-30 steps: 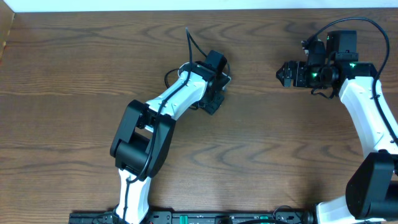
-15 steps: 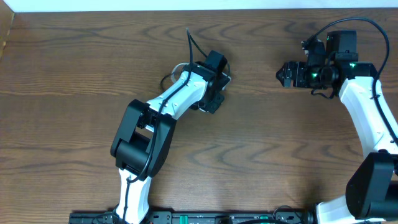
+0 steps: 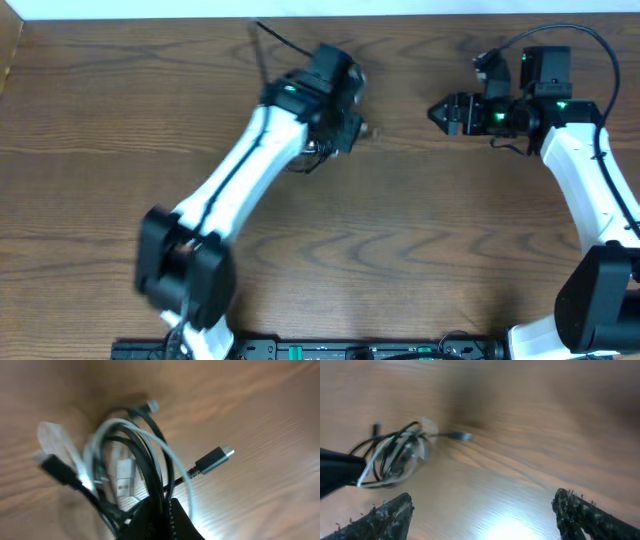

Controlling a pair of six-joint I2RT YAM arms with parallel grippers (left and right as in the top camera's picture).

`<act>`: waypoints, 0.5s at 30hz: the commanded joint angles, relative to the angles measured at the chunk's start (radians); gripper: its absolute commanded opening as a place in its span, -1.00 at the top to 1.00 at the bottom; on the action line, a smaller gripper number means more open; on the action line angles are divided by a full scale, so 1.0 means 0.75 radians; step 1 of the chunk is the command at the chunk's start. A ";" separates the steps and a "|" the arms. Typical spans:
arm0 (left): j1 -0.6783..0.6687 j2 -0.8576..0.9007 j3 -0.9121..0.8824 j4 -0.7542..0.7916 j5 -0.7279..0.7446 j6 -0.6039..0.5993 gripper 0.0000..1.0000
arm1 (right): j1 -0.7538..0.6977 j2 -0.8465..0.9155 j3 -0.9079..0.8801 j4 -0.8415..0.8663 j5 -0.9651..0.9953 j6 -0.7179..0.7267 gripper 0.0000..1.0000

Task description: Untangle cables

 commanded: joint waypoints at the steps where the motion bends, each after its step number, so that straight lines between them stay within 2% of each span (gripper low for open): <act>1: 0.053 -0.088 0.021 0.001 0.111 -0.211 0.85 | 0.058 0.010 0.022 0.099 -0.323 0.019 -0.71; 4: 0.101 -0.115 0.021 0.003 0.160 -0.352 0.85 | 0.094 0.010 0.022 0.231 -0.370 0.161 -0.67; 8: 0.174 -0.117 0.021 0.017 0.264 -0.504 0.85 | 0.141 0.010 0.022 0.335 -0.380 0.256 -0.64; 13: 0.243 -0.117 0.020 0.042 0.346 -0.603 0.85 | 0.195 0.010 0.022 0.404 -0.383 0.340 -0.61; 15: 0.255 -0.117 0.020 0.067 0.399 -0.607 0.85 | 0.226 0.010 0.022 0.398 -0.345 0.405 -0.51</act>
